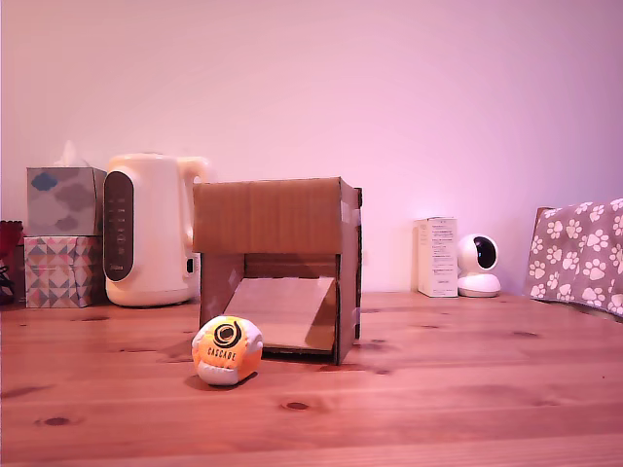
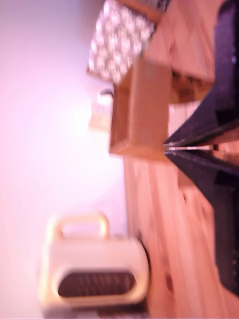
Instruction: Drop the footbag into the cardboard dice tower
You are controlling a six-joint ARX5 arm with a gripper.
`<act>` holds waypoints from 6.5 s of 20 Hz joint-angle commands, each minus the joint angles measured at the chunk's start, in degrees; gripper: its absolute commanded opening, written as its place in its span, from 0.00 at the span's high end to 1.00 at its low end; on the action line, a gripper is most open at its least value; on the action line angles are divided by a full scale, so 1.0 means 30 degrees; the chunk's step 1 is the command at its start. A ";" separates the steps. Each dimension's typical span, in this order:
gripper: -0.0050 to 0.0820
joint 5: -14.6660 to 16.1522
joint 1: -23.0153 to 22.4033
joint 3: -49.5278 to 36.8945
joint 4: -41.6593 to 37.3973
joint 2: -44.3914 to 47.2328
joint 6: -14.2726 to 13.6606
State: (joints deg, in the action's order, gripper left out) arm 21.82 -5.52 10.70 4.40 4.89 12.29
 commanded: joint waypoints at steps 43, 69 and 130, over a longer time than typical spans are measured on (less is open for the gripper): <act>0.07 -0.1370 -0.7475 0.7300 -1.2939 3.1663 -0.3271; 0.87 -0.1202 -0.7468 0.7621 -0.5617 2.1821 -0.3395; 0.97 -0.0597 -0.6404 0.4940 -0.7227 1.7405 -0.3060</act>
State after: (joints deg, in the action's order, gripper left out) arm 20.43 -25.30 27.35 -16.25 57.43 2.42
